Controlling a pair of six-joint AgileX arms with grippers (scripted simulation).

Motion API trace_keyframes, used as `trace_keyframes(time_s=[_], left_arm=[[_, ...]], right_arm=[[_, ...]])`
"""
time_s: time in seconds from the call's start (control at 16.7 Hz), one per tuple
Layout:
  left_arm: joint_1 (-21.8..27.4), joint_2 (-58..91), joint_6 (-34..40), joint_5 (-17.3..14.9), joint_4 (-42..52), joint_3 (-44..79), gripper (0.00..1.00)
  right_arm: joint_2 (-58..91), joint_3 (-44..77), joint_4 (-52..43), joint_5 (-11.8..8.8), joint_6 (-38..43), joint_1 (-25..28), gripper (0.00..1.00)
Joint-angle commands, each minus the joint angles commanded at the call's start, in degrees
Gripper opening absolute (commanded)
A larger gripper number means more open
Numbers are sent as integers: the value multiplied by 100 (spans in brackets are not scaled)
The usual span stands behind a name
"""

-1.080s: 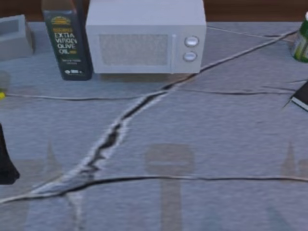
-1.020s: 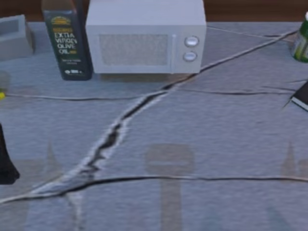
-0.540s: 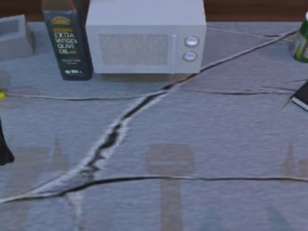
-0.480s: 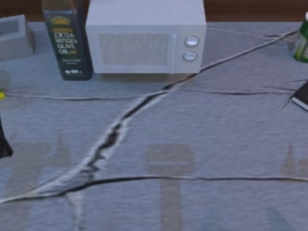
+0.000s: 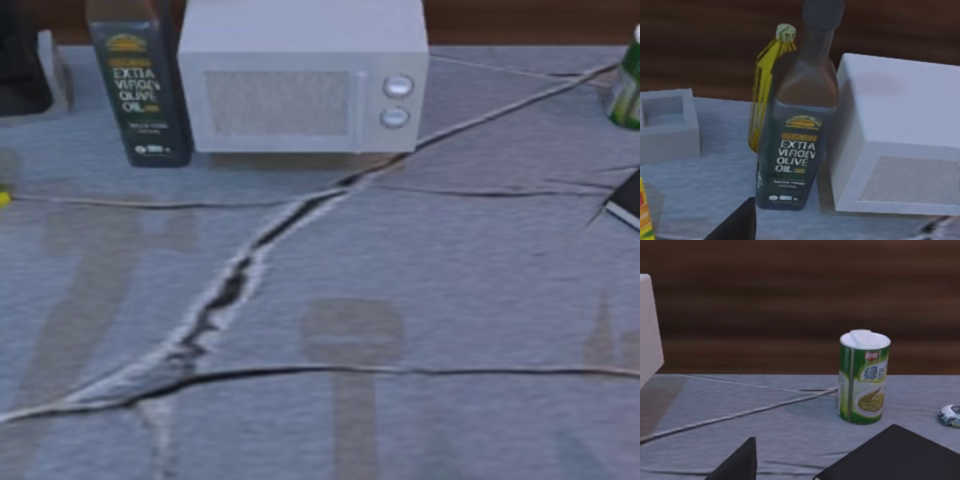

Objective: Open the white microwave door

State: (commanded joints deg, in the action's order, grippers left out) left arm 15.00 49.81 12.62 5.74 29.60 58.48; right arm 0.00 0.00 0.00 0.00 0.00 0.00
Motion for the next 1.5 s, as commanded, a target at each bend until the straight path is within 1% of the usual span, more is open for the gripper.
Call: trace_keyframes(time_s=[0.6,0.9,1.02,1.2,1.32,1.5], left_arm=[[1472,5518,1344,746,3273,6167,100],[2072,7838,1929,1070,4633,8757,100],[2257,8553,2114,1171,5045,9561,100],[2455,9321,2315,1278,5479,10428,100],[2522,9575,2383,1313,5620,10716,100],[2537,9634,2399,1321,5652,10782,100]], right_arm=[[0,0,0,0,0,0,100],[0,0,0,0,0,0,100],[0,0,0,0,0,0,100],[0,0,0,0,0,0,100],[0,0,0,0,0,0,100],[0,0,0,0,0,0,100]])
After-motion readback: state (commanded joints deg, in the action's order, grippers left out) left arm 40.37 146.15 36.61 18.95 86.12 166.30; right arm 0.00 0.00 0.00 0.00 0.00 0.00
